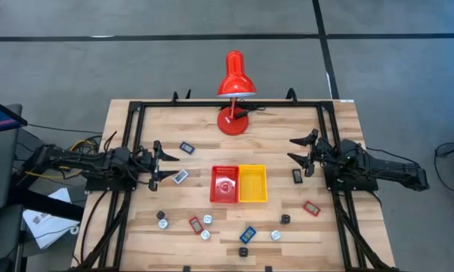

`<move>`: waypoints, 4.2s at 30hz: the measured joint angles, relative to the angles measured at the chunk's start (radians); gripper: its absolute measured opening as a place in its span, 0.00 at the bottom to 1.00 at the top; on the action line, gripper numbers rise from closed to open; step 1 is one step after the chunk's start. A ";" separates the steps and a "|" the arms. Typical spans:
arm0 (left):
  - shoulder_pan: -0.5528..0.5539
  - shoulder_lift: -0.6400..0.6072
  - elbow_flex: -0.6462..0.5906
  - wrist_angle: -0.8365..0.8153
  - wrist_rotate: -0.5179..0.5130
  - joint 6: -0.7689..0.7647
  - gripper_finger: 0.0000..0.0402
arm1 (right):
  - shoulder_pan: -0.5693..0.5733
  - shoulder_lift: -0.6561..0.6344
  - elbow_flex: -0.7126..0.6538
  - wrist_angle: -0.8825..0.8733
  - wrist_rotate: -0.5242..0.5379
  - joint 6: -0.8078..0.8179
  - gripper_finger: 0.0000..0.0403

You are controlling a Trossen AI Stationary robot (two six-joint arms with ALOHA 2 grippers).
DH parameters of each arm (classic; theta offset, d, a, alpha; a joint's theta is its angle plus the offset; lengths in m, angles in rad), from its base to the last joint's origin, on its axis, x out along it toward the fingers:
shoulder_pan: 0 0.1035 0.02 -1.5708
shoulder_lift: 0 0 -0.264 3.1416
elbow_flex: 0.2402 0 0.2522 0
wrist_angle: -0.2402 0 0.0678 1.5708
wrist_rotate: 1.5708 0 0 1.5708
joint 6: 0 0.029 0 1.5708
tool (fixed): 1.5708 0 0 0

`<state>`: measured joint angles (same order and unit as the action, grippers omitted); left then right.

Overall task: Pick & Place Office items
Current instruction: Put the black digital timer into the yellow bin

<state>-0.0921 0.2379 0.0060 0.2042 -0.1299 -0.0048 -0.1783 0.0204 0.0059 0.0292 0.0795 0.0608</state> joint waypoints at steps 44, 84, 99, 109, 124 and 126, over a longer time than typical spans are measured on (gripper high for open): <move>0.000 0.000 0.000 0.006 0.000 -0.192 0.52 | 0.004 -0.001 0.010 0.040 -0.006 0.174 0.69; 0.000 0.000 0.000 0.006 0.000 -0.128 0.52 | 0.106 1.031 0.743 -0.919 0.319 0.740 0.68; 0.000 0.000 0.000 0.044 0.000 -0.127 0.52 | 0.187 1.403 0.880 -1.237 0.158 0.860 0.68; 0.000 0.000 0.000 0.119 0.001 -0.127 0.52 | 0.183 1.265 0.689 -1.062 0.104 1.024 0.68; 0.000 0.000 0.000 0.158 0.001 -0.127 0.52 | 0.240 1.255 0.657 -0.945 0.101 1.146 0.68; 0.000 0.000 0.000 0.158 0.001 -0.127 0.52 | 0.246 1.281 0.657 -0.952 0.101 1.172 0.68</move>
<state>-0.0921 0.2375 0.0059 0.3618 -0.1291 -0.1322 0.0673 1.3016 0.6628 -0.9226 0.1803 1.2332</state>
